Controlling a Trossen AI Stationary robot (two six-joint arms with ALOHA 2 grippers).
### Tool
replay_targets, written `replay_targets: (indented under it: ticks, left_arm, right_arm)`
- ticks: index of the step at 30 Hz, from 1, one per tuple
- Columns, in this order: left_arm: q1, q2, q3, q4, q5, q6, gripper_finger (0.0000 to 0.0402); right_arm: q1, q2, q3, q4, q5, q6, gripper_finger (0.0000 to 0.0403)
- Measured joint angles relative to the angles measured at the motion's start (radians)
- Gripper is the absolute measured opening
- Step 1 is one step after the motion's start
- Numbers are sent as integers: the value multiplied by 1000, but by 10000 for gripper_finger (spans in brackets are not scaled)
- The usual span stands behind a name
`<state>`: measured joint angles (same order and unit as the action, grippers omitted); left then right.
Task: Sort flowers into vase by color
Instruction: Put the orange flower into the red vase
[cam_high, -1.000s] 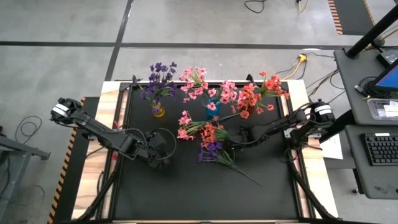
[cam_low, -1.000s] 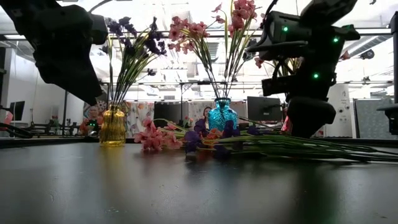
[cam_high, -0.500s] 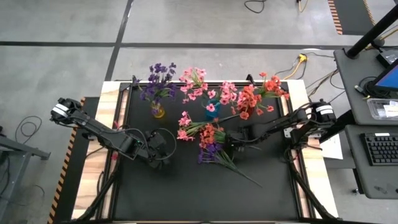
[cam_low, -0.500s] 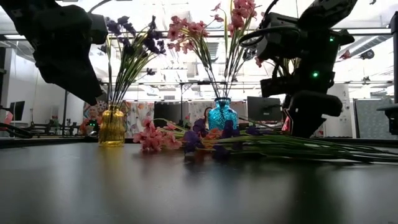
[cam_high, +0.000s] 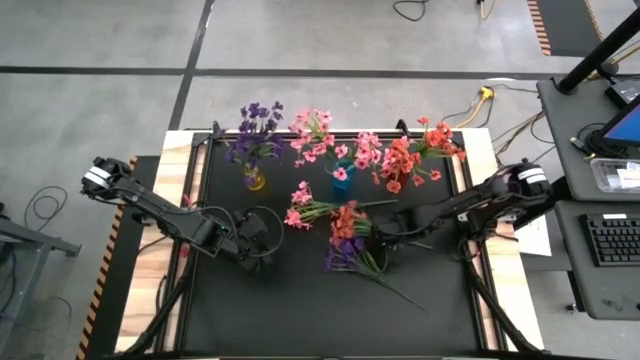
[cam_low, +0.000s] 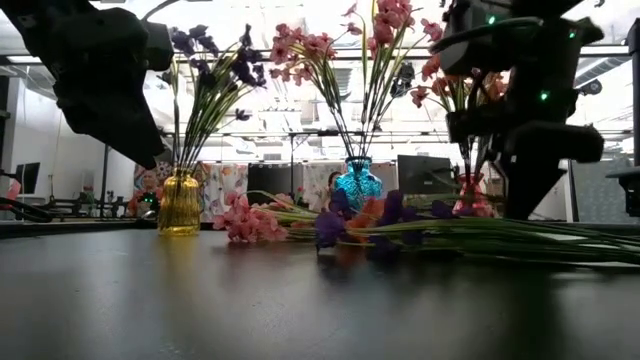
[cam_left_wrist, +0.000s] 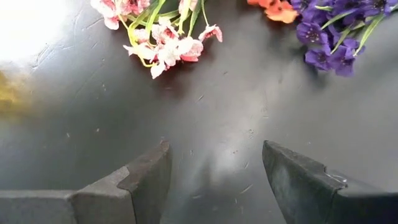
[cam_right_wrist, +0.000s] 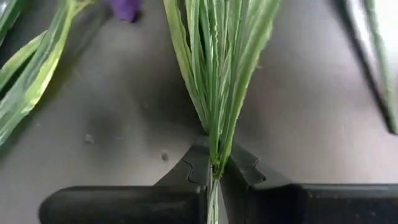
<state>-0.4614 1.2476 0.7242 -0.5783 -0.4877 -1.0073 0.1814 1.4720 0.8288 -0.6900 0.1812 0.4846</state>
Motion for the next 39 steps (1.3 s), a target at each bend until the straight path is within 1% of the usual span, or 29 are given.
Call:
replay_targets:
  ticks: [4, 9, 12, 16, 20, 24, 29, 33, 36, 39]
  left_arm:
    - [-4, 0, 0, 49, 1, 31, 236]
    - [-9, 0, 0, 118, 9, 96, 236]
    - [-16, 0, 0, 157, 38, 142, 236]
    - [-24, 0, 0, 196, 51, 187, 236]
    - [-25, 0, 0, 260, 51, 244, 236]
    - [-25, 0, 0, 353, 51, 328, 236]
    - [-25, 0, 0, 509, 49, 485, 236]
    - [-25, 0, 0, 612, 25, 591, 236]
    - [-25, 0, 0, 638, -2, 623, 236]
    - [-25, -1, 0, 646, -40, 636, 236]
  right_arm:
    - [21, -52, 0, -10, 73, 48, 13]
    - [57, -118, 0, -3, 122, 54, 13]
    - [82, -164, 1, 0, 134, 55, 13]
    - [116, -219, 2, 19, 159, 54, 13]
    - [154, -260, 2, 107, 206, -4, 13]
    - [177, -274, 2, 246, 212, -92, 13]
    - [184, -274, 2, 383, 211, -199, 13]
    - [184, -288, 2, 389, 212, -235, 13]
    - [185, -325, 2, 391, 213, -236, 13]
    - [188, -371, 2, 420, 213, -271, 13]
